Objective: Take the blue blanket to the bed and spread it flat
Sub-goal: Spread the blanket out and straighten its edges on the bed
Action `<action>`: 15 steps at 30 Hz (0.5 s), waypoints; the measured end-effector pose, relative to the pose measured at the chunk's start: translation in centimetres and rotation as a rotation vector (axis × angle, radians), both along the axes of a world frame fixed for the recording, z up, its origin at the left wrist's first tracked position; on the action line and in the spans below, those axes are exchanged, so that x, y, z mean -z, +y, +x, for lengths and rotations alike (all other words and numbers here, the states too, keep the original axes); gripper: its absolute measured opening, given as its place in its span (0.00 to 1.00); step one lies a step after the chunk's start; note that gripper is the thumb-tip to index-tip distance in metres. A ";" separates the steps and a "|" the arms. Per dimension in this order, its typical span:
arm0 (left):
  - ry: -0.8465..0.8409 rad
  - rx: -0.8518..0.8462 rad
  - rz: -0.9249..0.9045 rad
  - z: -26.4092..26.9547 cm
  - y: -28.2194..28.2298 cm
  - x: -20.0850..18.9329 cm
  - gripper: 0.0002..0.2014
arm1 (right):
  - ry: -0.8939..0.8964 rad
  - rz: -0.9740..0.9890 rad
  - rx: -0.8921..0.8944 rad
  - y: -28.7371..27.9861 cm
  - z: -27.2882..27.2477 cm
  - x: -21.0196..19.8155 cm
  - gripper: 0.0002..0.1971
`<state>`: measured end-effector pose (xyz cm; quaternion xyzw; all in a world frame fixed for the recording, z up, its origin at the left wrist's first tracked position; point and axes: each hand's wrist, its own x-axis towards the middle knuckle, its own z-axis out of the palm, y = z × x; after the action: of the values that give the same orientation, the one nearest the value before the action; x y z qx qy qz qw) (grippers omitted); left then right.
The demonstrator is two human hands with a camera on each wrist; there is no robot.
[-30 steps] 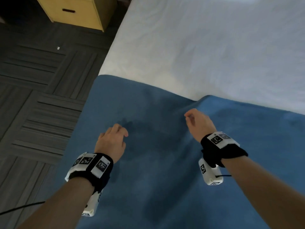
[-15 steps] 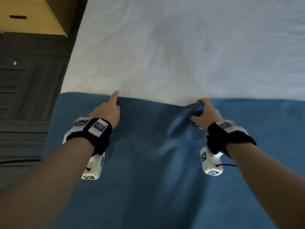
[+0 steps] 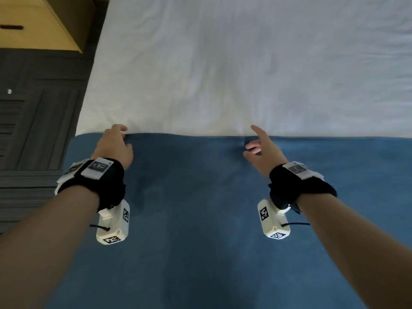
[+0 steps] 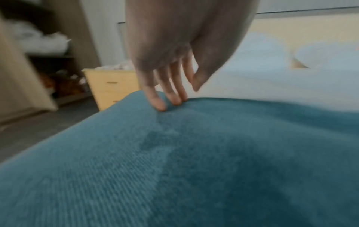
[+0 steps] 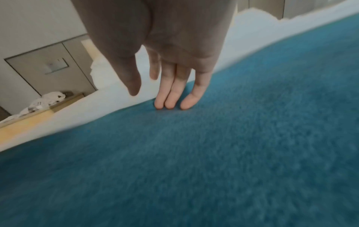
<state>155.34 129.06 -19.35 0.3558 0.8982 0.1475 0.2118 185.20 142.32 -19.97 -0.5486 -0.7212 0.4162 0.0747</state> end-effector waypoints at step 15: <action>0.144 0.043 -0.339 -5.3 -1.2 0.6 0.13 | -0.183 -0.058 0.077 2.1 -3.5 1.6 0.09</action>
<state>150.07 127.83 -19.98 0.3435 0.9153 -0.0365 0.2072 181.72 144.40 -21.61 -0.6136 -0.6911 0.3819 0.0089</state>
